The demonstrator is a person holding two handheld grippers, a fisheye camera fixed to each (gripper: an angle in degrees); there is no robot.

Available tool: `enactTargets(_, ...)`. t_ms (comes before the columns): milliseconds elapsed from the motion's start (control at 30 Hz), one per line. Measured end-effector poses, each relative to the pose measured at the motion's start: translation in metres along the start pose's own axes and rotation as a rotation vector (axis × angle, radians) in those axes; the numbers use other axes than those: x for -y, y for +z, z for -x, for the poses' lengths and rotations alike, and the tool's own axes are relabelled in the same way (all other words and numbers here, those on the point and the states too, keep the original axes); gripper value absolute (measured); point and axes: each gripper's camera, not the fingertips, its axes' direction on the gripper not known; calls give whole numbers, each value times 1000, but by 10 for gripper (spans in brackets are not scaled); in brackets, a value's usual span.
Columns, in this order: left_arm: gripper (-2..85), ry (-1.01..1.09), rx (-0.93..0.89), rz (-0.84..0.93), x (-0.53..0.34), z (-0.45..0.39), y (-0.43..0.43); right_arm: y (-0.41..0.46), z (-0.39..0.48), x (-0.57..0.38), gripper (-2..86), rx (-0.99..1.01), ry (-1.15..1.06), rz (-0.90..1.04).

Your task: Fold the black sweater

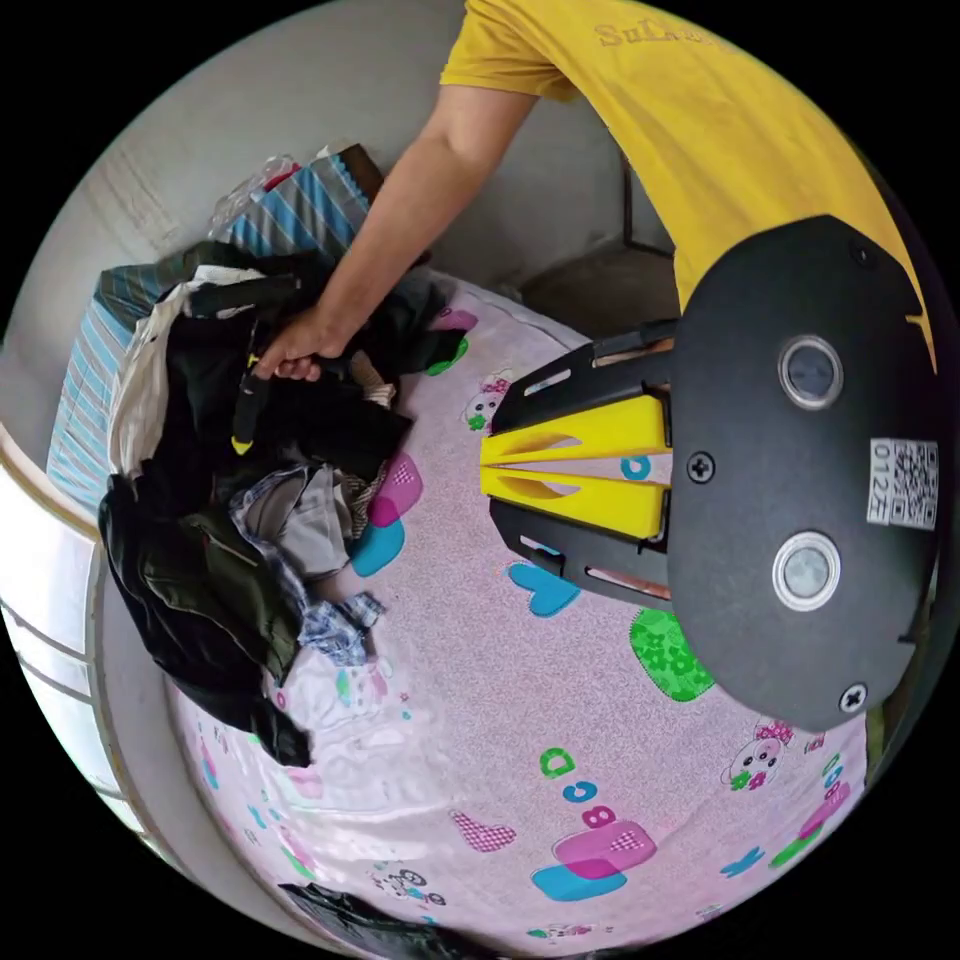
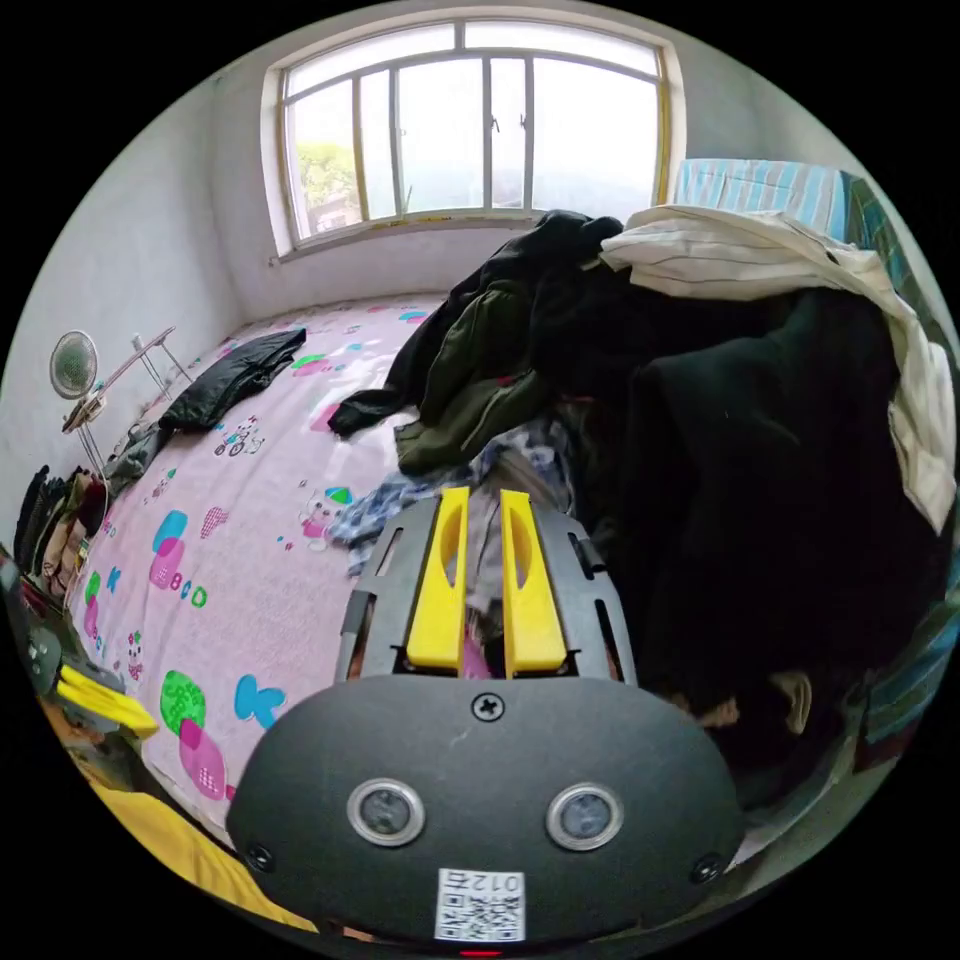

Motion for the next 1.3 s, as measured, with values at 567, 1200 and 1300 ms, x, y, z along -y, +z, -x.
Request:
enactTargets(567, 6, -67, 94, -172, 237, -35, 88, -130, -84, 418, 77, 77, 254, -85)
enactTargets(1200, 82, 46, 443, -315, 381, -69, 100, -345, 20, 368, 17, 1015, -236, -111)
enactTargets(1300, 69, 96, 373, -263, 351, -78, 100, -373, 59, 336, 16, 1017, -321, -29)
